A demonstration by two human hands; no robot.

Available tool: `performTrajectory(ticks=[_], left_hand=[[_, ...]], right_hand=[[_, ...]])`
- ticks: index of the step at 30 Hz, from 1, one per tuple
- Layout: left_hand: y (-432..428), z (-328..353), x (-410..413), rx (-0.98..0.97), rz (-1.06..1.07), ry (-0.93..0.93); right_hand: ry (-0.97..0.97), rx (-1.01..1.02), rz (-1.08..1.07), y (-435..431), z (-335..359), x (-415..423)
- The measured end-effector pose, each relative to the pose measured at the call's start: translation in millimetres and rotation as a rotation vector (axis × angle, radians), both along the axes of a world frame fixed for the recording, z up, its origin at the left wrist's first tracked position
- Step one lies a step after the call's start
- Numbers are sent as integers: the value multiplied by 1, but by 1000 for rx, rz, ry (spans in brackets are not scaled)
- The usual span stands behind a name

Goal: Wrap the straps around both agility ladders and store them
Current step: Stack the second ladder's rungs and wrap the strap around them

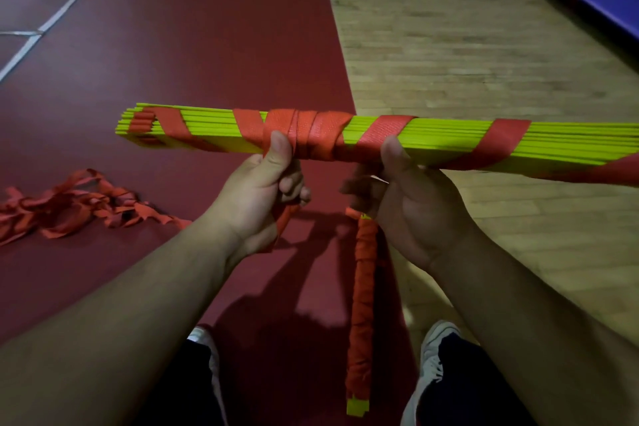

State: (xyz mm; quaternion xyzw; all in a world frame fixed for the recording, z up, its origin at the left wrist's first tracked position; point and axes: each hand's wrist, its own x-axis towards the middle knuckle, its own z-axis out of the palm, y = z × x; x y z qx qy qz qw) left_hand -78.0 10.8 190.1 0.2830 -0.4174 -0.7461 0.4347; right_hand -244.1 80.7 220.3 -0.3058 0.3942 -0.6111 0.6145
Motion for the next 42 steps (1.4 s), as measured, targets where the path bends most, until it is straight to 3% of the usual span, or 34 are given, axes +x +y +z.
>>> performTrajectory(ticks=[6,13,20,29,33,37,42], left_hand=[[1,-1,2,2,-1,-64],[4,-1,3,-73,-65,-221],[3,-3,8,-134,-68,-410],[2,-4,4,-141,-55,-485],[3,-4,3,-114,-57,-468],[3,-4,2,-50,-124,-327],[1,-8,5,-164,-141,-294]], right_hand=[[-123,66,-44,-1,1,5],[12,131,-125,-2,-1,0],[29,143,-139,-2,-3,1],[76,247,-156,0,3,0],[70,239,-161,0,5,0],[53,222,-187,-1,6,2],[17,212,-203,1,7,2]])
